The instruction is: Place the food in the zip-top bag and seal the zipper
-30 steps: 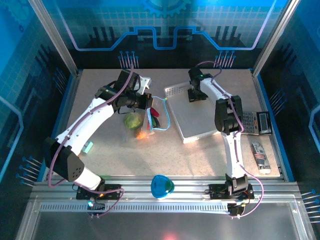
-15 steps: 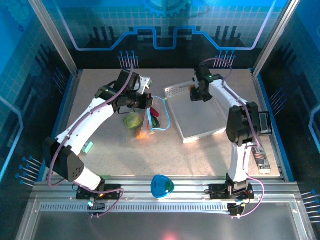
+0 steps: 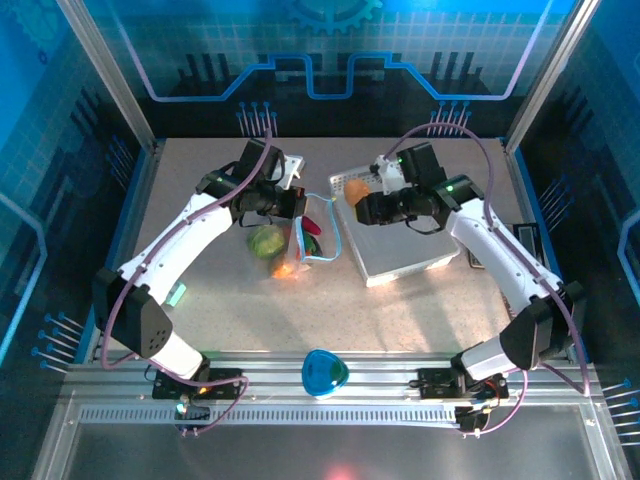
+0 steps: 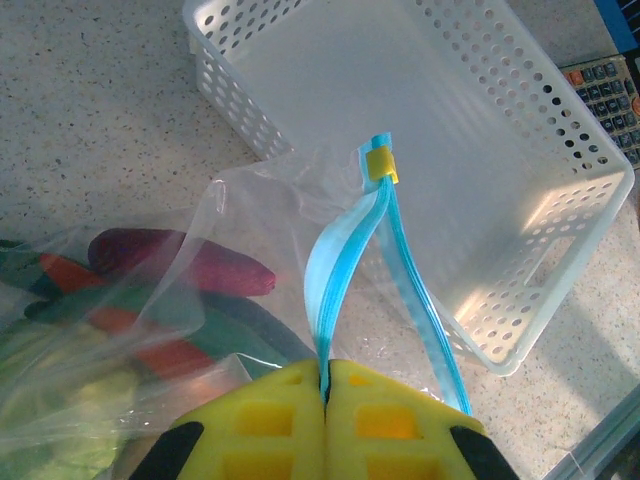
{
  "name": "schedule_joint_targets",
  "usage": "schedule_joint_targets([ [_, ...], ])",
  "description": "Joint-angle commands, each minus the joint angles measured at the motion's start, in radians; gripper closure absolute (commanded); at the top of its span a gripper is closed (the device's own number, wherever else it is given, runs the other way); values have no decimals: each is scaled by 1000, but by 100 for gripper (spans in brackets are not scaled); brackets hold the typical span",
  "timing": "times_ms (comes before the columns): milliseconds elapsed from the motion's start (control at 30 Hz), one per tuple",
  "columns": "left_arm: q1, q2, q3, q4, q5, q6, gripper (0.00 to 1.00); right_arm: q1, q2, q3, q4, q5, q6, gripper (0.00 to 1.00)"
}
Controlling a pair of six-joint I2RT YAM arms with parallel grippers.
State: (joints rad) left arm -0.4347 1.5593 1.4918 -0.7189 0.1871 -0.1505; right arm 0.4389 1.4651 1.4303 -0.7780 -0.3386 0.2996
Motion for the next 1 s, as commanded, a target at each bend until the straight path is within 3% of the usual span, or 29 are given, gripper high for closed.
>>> schedule_joint_targets([
  [0,9,8,23,15,-11,18,100,57,11,5,-52,-146,36,65],
  [300,8,-12,19,10,-10,21,100,189,156,73,-81,-147,60,65],
  [633,8,-44,8,9,-3,22,100,201,237,132,-107,-39,91,64],
  [967,8,-61,-5,16,5,22,99,216,302,217,-101,3,96,46],
])
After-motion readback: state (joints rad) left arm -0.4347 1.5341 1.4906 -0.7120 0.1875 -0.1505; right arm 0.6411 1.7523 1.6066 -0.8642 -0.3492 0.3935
